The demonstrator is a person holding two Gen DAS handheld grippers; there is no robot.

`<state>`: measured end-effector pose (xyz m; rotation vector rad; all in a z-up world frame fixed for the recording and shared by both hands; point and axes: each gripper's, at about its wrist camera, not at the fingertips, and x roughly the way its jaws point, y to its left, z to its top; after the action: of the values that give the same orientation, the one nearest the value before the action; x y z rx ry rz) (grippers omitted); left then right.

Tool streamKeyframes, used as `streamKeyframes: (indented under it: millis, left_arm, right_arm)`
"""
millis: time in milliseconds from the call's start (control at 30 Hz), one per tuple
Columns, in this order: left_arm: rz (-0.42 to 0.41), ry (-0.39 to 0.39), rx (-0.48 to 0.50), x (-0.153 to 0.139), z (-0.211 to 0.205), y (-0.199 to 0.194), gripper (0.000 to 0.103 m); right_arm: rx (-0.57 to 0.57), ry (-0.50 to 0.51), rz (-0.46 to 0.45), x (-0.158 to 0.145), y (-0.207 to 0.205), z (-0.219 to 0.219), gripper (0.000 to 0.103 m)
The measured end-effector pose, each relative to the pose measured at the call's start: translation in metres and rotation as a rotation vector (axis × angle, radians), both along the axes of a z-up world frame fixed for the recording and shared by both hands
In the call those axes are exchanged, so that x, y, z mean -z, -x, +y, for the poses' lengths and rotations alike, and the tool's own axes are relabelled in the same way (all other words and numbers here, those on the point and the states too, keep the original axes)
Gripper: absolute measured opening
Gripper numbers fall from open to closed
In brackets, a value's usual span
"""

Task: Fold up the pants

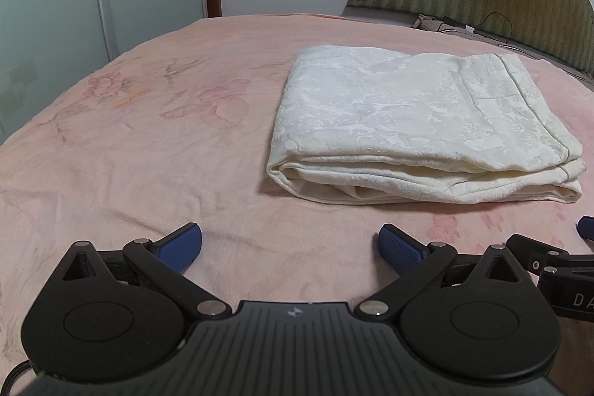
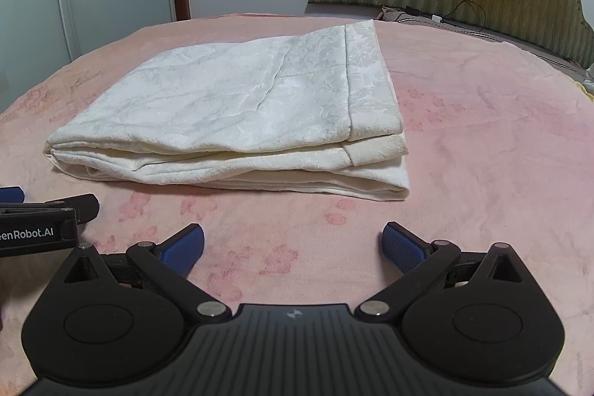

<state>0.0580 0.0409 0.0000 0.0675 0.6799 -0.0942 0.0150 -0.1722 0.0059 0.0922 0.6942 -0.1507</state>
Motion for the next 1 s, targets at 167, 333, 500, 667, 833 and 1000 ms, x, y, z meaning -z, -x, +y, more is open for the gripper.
streamKeyframes:
  millis: [167, 333, 500, 667, 833, 1000]
  left_arm:
    - [0.001, 0.004, 0.000, -0.0002, 0.0006, 0.0003, 0.103]
    - [0.001, 0.009, 0.000, -0.0003, 0.0016, -0.0003, 0.103]
    - [0.000, 0.011, 0.001, -0.0002, 0.0021, -0.0001, 0.103]
    - [0.000, 0.010, 0.001, -0.0003, 0.0022, -0.0002, 0.103]
    - [0.000, 0.011, 0.001, -0.0004, 0.0025, -0.0001, 0.103]
    - [0.000, 0.011, 0.001, -0.0003, 0.0025, 0.0001, 0.103]
  right_arm:
    - [0.000, 0.000, 0.000, 0.0000, -0.0002, 0.0002, 0.103]
    - [0.001, -0.002, -0.001, 0.0000, 0.0002, 0.0000, 0.103]
    - [0.000, -0.001, -0.001, -0.0001, 0.0002, 0.0000, 0.103]
    - [0.008, -0.003, -0.005, -0.0005, 0.0004, -0.0007, 0.103]
    - [0.031, 0.015, -0.005, -0.0011, -0.0018, 0.0012, 0.103]
    - [0.027, 0.010, 0.000, -0.0003, -0.0037, 0.0013, 0.103]
